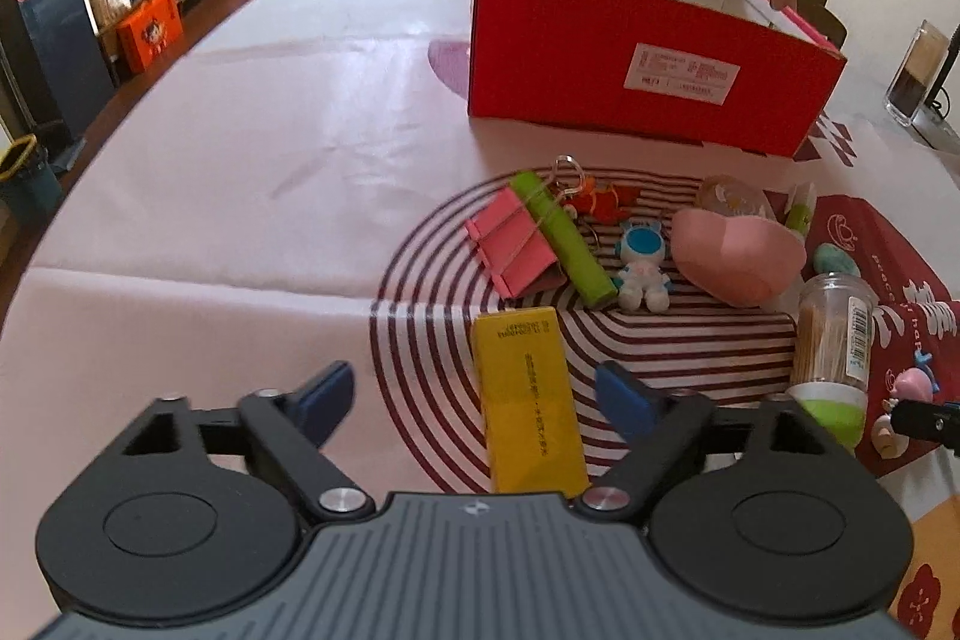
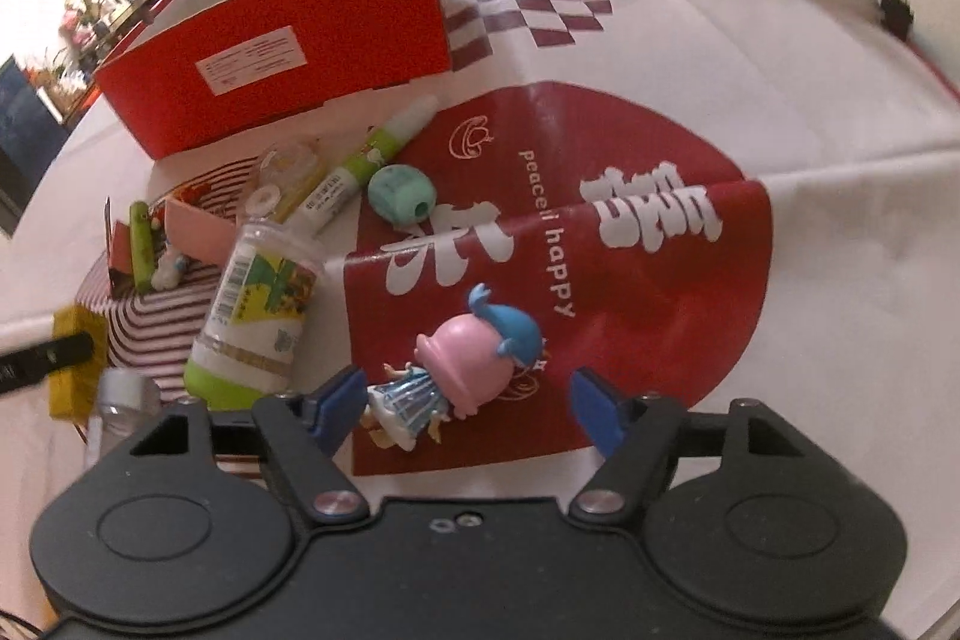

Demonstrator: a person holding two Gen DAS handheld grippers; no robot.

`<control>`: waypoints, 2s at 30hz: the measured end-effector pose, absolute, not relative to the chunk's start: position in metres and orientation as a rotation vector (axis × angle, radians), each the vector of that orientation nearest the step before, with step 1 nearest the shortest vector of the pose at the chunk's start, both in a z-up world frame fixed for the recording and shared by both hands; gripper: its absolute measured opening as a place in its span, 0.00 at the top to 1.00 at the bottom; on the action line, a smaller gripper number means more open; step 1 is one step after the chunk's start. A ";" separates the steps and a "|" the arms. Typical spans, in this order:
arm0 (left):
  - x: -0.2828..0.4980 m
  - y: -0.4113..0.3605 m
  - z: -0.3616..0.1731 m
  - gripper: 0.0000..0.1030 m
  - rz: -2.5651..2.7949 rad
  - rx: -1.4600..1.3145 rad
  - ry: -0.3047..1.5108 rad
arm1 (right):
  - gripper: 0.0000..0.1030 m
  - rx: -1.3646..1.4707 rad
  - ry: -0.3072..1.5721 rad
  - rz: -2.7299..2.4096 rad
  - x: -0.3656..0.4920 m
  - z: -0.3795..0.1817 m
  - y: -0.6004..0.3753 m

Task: Organize rigid objects
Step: 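Grasp the yellow box with the left tool while the right tool grasps the pink figurine, then carry the yellow box and pink figurine into the red box with both tools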

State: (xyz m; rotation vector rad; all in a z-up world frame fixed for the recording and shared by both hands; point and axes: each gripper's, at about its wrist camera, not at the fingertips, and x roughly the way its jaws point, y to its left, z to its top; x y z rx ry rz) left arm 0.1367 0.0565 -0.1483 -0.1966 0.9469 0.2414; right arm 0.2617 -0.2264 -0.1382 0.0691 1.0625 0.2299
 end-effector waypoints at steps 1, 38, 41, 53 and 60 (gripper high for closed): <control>0.137 0.057 -0.149 0.17 0.243 -0.200 0.950 | 0.33 0.087 1.074 0.227 0.263 -0.139 -0.227; 0.132 0.064 -0.132 0.71 0.200 -0.240 0.953 | 0.67 0.041 0.995 0.328 0.275 -0.084 -0.209; 0.133 0.067 -0.118 0.71 0.196 -0.254 0.939 | 0.67 0.041 0.971 0.350 0.282 -0.069 -0.208; 0.173 0.067 -0.060 0.71 0.150 -0.209 0.864 | 0.67 -0.009 0.863 0.455 0.335 -0.008 -0.187; 0.214 0.069 -0.036 0.71 0.123 -0.175 0.837 | 0.67 -0.062 0.804 0.514 0.372 0.018 -0.157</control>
